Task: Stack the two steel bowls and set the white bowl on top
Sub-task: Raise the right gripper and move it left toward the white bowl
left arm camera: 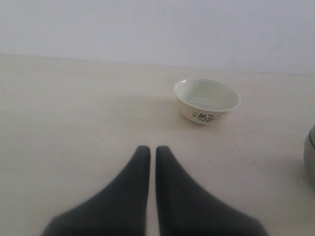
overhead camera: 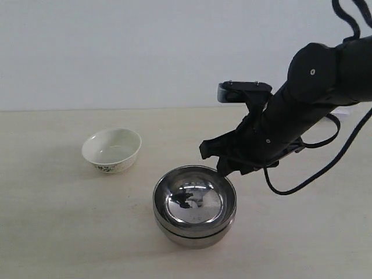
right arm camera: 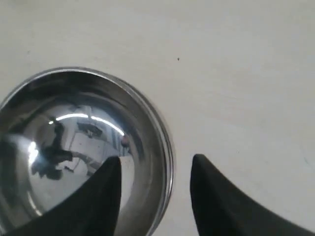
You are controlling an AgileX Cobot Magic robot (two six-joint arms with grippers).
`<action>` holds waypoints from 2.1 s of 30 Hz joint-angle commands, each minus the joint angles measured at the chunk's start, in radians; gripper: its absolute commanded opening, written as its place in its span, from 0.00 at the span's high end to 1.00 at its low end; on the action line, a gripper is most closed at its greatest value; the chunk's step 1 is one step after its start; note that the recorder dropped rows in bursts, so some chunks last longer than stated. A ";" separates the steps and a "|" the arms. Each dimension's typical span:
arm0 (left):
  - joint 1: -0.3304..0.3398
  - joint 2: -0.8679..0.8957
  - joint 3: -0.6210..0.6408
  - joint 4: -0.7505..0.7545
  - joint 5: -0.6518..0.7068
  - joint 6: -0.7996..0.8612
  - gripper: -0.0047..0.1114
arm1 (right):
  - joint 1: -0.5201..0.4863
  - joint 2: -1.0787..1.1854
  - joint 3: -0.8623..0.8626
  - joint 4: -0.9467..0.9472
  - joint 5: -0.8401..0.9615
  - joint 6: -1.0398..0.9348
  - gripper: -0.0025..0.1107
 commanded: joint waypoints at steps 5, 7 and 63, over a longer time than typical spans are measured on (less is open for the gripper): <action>0.003 -0.003 0.004 0.002 0.000 -0.001 0.93 | -0.002 -0.171 -0.004 -0.158 -0.003 0.102 0.63; 0.003 -0.003 0.004 0.002 0.000 -0.001 0.93 | -0.002 -0.213 -0.004 -0.226 0.001 0.151 0.63; 0.003 -0.003 0.004 0.002 0.000 -0.001 0.93 | -0.026 -0.185 -0.024 -0.627 -0.047 0.437 0.63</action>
